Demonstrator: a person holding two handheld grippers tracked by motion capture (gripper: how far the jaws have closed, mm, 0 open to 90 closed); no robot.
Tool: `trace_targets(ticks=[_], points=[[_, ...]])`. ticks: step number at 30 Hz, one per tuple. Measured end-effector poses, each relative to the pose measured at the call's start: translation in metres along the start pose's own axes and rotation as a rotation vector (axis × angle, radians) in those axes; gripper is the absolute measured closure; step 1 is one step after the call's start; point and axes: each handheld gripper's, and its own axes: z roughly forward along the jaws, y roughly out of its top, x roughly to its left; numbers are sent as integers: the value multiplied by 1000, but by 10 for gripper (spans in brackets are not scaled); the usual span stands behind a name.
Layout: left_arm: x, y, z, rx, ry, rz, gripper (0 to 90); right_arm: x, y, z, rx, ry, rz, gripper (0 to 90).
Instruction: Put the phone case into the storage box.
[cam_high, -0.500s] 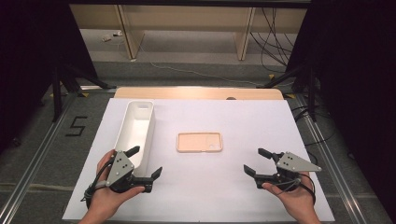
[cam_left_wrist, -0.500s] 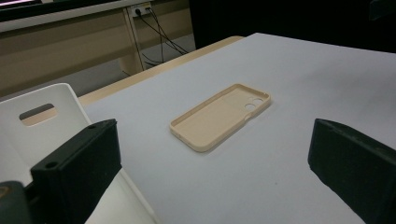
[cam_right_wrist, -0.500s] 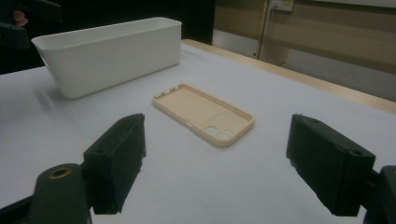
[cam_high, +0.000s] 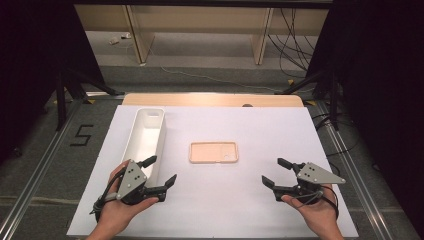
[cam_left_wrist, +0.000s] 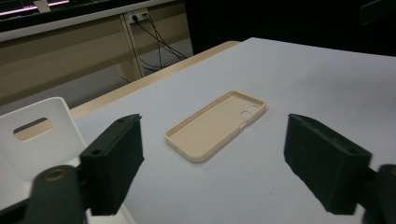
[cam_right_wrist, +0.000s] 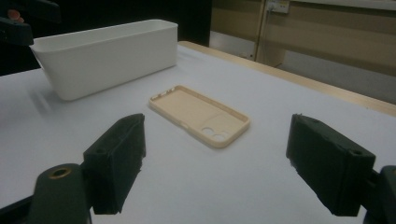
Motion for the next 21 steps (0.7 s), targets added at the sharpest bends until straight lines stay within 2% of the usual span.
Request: trace_targets(ticks=[1,2,3,4,6,7,8,12,14,21], points=[[-1,2,2,2,-2,2,389,0,0,0,0,-6,-1,211],[-2,4,4,10,1,6,389,0,0,0,0,-6,-1,211],[-3,5,7,19,-1,10,555,0,1,1,1,-5,-1,211],[-3,7,10,24,-13,9,555,0,1,1,1,-5,-1,211],[-3,11,18,52,-17,11,702,1,2,1,2,-4,-3,211],[-3,13,22,70,-17,13,815,2,1,1,4,-3,-5,211],[-3,14,27,86,-16,6,867,2,1,1,4,-2,-5,211],[-2,20,47,153,-23,-20,898,1,1,1,2,-2,-5,211],[-1,23,56,172,-26,-28,899,1,1,1,2,0,-4,211],[-2,32,90,211,-36,-17,900,2,1,1,2,4,-5,211]])
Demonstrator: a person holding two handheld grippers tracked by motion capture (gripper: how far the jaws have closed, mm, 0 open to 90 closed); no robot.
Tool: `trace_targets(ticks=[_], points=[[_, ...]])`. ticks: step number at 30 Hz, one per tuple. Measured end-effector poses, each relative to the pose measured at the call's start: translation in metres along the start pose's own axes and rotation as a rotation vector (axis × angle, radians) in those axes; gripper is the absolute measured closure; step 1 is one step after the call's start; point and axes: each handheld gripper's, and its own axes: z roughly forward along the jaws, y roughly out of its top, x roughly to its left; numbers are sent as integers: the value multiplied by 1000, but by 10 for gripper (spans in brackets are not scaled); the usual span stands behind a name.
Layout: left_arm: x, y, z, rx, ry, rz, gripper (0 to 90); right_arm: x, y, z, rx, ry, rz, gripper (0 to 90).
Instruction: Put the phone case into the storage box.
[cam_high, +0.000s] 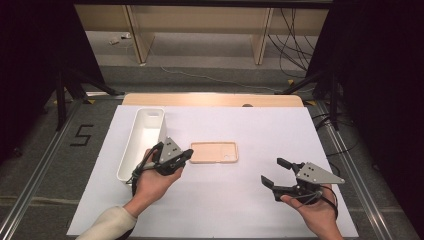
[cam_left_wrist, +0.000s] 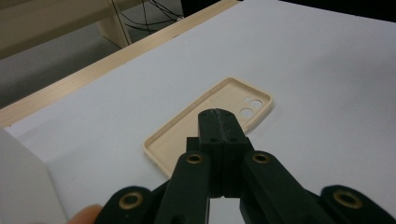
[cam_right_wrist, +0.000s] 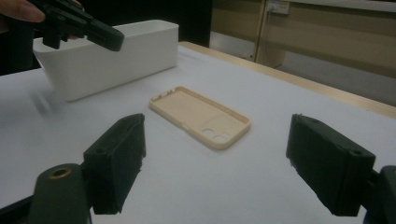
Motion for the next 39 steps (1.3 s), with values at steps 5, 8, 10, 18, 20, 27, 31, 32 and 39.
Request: trace_targets(ticks=[5,8,10,18,20,27,31,32,39], points=[[1,4,18,29,-6,-4,899,0,0,0,1,2,0,211],[2,6,27,46,0,-1,899,0,0,0,1,3,0,211],[2,7,32,60,4,10,900,-1,-1,0,2,3,-1,211],[3,13,49,87,3,13,900,0,-1,0,2,9,-1,211],[3,14,54,97,3,15,900,0,0,0,0,8,0,211],[6,13,69,131,11,10,900,0,0,0,-1,10,-2,212],[7,12,78,147,11,1,900,0,0,0,-3,10,-3,212],[8,12,80,154,9,3,900,0,0,0,-2,10,-2,211],[12,10,91,185,17,-6,900,0,-1,0,1,10,0,211]])
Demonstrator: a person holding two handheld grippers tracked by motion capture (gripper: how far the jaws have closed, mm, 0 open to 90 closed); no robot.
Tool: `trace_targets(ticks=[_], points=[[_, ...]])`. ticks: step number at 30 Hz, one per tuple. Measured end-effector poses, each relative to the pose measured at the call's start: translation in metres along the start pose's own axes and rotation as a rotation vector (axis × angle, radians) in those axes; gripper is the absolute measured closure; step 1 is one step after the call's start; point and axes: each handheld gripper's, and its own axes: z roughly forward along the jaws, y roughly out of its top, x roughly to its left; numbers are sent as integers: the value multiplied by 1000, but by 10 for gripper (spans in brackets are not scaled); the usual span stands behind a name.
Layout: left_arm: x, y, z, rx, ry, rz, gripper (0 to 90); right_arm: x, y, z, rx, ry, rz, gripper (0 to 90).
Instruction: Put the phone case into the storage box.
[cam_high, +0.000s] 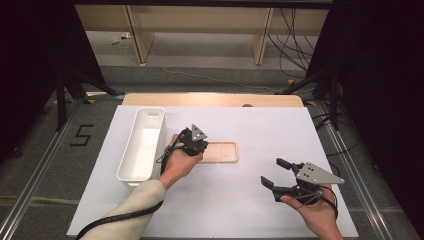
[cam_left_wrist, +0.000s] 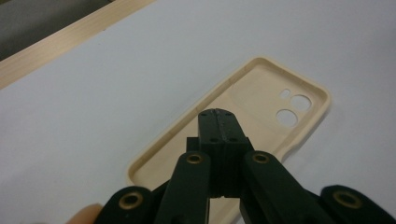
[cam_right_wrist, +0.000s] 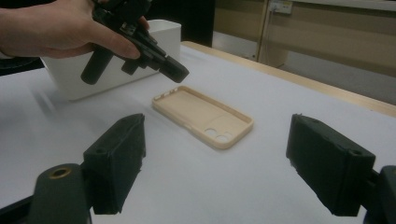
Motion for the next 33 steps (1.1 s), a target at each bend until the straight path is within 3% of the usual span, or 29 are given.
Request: trace_targets(ticks=[17,33], points=[[10,-8,17,74,14,-27,899,0,0,1,1,-1,0,212],[1,-16,16,136,1,-13,900,1,0,1,4,-2,-2,213]])
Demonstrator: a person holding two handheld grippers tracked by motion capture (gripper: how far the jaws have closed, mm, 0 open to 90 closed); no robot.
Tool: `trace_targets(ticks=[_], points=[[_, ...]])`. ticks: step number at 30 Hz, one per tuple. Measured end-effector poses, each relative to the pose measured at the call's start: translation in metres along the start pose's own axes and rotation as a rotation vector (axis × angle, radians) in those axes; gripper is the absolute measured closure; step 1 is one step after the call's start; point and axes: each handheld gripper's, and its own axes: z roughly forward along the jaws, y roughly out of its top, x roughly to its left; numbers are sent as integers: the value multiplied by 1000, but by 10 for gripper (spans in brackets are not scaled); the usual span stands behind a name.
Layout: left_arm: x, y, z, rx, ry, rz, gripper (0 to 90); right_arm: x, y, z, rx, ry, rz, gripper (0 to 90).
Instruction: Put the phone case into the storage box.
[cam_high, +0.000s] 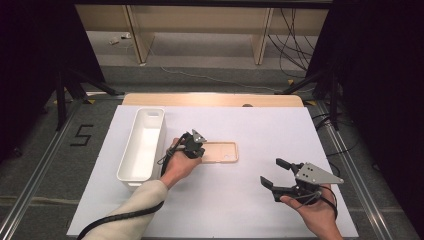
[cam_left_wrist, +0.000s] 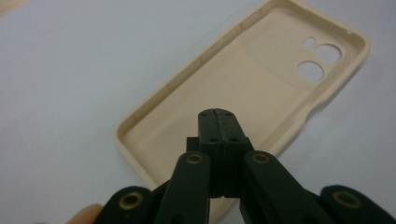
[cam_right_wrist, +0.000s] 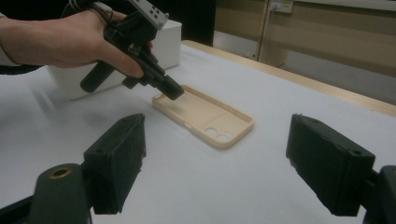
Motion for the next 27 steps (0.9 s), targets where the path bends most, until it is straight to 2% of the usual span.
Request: trace_targets(ticks=[17,27], points=[[-2,-5,5,49,-20,0,900,0,0,0,0,2,-2,214],[-3,-4,5,60,-27,-9,900,0,0,0,-3,0,-5,215]])
